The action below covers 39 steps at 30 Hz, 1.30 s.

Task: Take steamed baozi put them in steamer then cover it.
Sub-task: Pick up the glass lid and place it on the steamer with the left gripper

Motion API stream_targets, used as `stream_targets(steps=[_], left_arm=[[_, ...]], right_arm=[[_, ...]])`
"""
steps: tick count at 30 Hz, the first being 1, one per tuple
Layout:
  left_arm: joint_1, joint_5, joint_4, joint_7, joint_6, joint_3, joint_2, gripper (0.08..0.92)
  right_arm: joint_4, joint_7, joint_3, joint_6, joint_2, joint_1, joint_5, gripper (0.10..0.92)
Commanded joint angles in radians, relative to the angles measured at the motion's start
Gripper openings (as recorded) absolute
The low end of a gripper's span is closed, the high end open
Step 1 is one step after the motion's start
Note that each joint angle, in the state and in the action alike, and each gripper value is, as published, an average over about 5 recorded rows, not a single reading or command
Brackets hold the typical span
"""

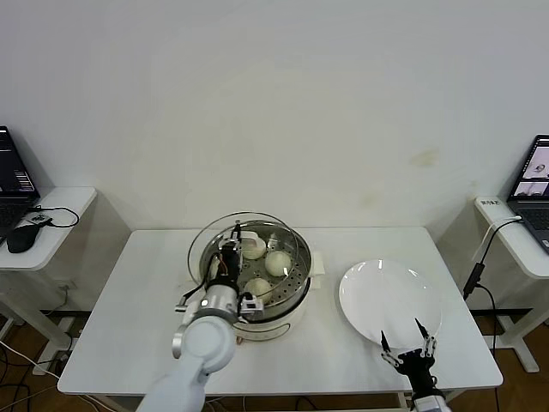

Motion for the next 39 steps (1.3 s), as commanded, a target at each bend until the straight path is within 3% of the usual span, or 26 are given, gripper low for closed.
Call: stream_targets(steps=[1, 39], left_arm=[[-0.027, 0.057, 0.047, 0.011, 0.003, 0.034, -0.081, 0.128], [0.030, 0.101, 0.077, -0.019, -0.039, 0.002, -0.109, 0.128]], right_arm=[[-0.007, 0.002, -0.003, 0.003, 0.008, 0.002, -0.014, 0.823], [-0.024, 0.000, -0.019, 0.017, 0.011, -0.006, -0.023, 0.823]])
